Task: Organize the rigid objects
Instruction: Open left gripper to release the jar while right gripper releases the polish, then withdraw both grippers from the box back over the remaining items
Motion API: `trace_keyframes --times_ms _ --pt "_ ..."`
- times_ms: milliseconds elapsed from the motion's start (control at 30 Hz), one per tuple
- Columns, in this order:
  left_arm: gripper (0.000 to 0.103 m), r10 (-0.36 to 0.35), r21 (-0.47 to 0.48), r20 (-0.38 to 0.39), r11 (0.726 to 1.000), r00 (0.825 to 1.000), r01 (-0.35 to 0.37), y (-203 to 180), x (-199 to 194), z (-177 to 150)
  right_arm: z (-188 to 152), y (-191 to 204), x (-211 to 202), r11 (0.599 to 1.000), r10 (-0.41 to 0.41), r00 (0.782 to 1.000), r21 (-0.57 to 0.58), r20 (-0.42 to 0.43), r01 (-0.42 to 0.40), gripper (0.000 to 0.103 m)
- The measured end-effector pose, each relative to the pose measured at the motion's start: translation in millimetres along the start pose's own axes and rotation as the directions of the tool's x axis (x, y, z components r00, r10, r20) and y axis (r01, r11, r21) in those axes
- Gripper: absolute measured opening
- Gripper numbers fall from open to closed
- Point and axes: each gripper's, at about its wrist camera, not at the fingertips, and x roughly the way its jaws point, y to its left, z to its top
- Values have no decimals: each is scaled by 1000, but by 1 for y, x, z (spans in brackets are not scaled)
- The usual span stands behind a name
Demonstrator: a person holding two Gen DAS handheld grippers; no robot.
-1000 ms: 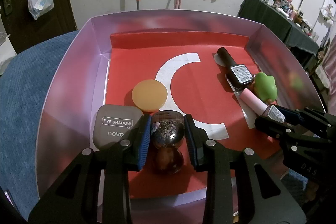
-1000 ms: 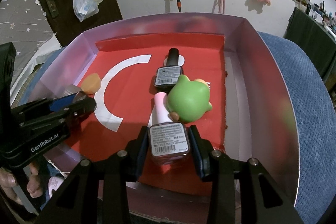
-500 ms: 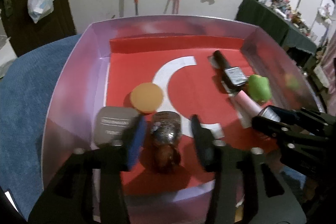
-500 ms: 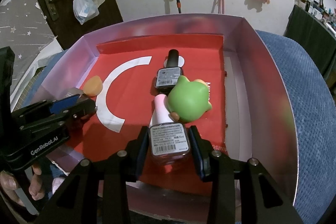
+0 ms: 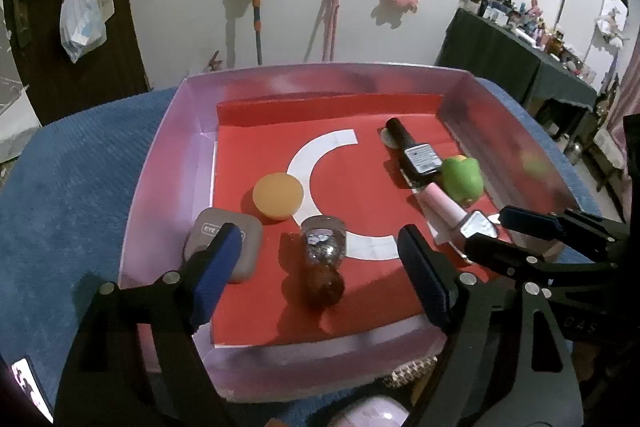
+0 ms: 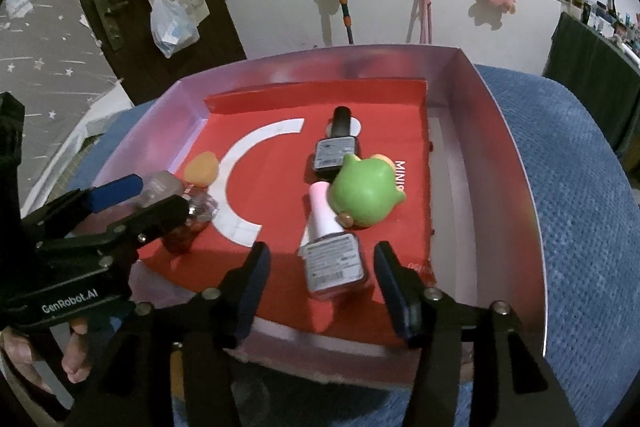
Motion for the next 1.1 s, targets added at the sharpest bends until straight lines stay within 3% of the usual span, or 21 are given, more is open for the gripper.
trace_keyframes --times_ms 133,200,467,800,1100 --pt "95 -4 -4 30 1000 1000 4 0 -14 -1 -3 4 -13 1000 16 999 -1 28 -16 66" --pt "96 -9 -9 46 1000 999 9 1 -21 -1 -5 6 -21 1000 21 999 -2 46 -21 73" --pt "103 -19 -27 91 999 996 22 4 -45 -8 -14 14 -46 999 46 994 -9 104 -45 85" --pt "103 -12 -46 130 999 991 18 10 -66 -23 -26 20 -74 997 81 981 -15 177 -79 103" --pt "103 8 -52 178 999 984 1 12 -85 -36 -37 27 -92 995 98 970 -25 224 -95 103"
